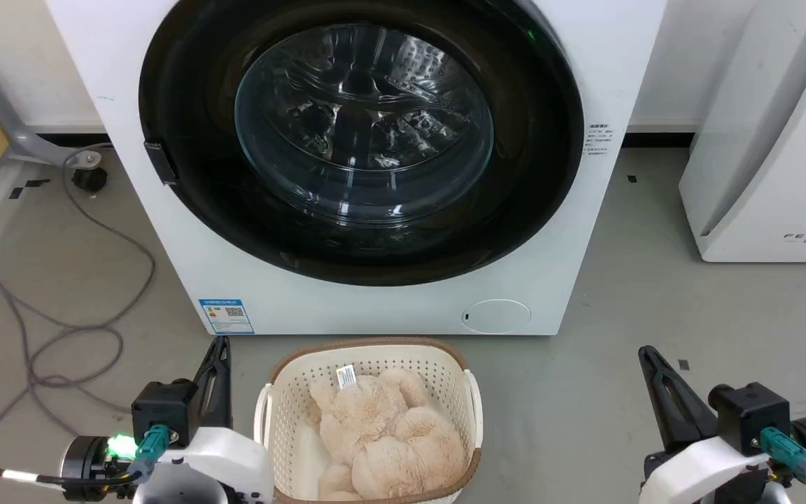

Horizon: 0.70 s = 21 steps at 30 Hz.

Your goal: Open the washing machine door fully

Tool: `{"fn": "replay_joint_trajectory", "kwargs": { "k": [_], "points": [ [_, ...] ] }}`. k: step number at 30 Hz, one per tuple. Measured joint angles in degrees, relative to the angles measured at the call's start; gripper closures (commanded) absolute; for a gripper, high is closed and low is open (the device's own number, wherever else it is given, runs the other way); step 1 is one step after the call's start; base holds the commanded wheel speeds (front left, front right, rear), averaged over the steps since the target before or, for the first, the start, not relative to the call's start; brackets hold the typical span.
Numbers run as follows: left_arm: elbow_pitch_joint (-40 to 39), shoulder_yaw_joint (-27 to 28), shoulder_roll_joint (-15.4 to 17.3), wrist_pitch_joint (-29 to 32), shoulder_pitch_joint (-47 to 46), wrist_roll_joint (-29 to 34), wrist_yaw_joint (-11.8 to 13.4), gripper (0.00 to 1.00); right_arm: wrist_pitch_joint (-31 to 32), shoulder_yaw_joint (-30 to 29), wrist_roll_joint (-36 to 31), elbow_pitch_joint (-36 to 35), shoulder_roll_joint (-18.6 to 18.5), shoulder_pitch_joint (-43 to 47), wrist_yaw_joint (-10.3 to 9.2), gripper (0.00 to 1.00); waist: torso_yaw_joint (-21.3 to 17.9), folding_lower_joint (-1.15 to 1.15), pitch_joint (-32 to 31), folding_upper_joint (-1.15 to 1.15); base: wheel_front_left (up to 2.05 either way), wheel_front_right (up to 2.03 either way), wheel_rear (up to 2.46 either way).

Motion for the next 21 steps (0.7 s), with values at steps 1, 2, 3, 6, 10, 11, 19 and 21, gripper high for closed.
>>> {"fn": "replay_joint_trajectory", "kwargs": {
  "k": [1,2,3,6,10,11,19,21],
  "points": [
    [0.00,-0.01,0.00,0.00,0.00,0.00,0.00,1.00,0.00,-0.01,0.00,0.00,0.00,0.00,0.00,1.00,0.00,0.00,0.00,0.00,0.00,0.00,0.00],
    [0.00,0.00,0.00,0.00,0.00,0.00,0.00,1.00,0.00,-0.01,0.00,0.00,0.00,0.00,0.00,1.00,0.00,0.00,0.00,0.00,0.00,0.00,0.00],
    [0.00,0.01,0.00,0.00,0.00,0.00,0.00,1.00,0.00,0.01,0.00,0.00,0.00,0.00,0.00,1.00,0.00,0.00,0.00,0.00,0.00,0.00,0.00],
    [0.00,0.00,0.00,0.00,0.00,0.00,0.00,1.00,0.00,-0.01,0.00,0.00,0.00,0.00,0.00,1.00,0.00,0.00,0.00,0.00,0.00,0.00,0.00],
    [0.00,-0.01,0.00,0.00,0.00,0.00,0.00,1.00,0.00,-0.01,0.00,0.00,0.00,0.00,0.00,1.00,0.00,0.00,0.00,0.00,0.00,0.00,0.00],
    [0.00,0.01,0.00,0.00,0.00,0.00,0.00,1.00,0.00,0.00,0.00,0.00,0.00,0.00,0.00,1.00,0.00,0.00,0.00,0.00,0.00,0.00,0.00],
    [0.01,-0.01,0.00,0.00,-0.01,-0.01,0.03,0.00,-0.01,-0.01,0.02,-0.01,0.00,0.02,0.00,0.00,0.00,0.00,0.00,0.00,0.00,0.00,0.00],
    [0.05,0.00,-0.01,0.00,-0.01,-0.01,0.03,0.00,-0.01,-0.01,0.03,-0.01,0.00,0.03,0.00,0.00,0.00,0.00,0.00,0.00,0.00,0.00,0.00]
  ]
}}
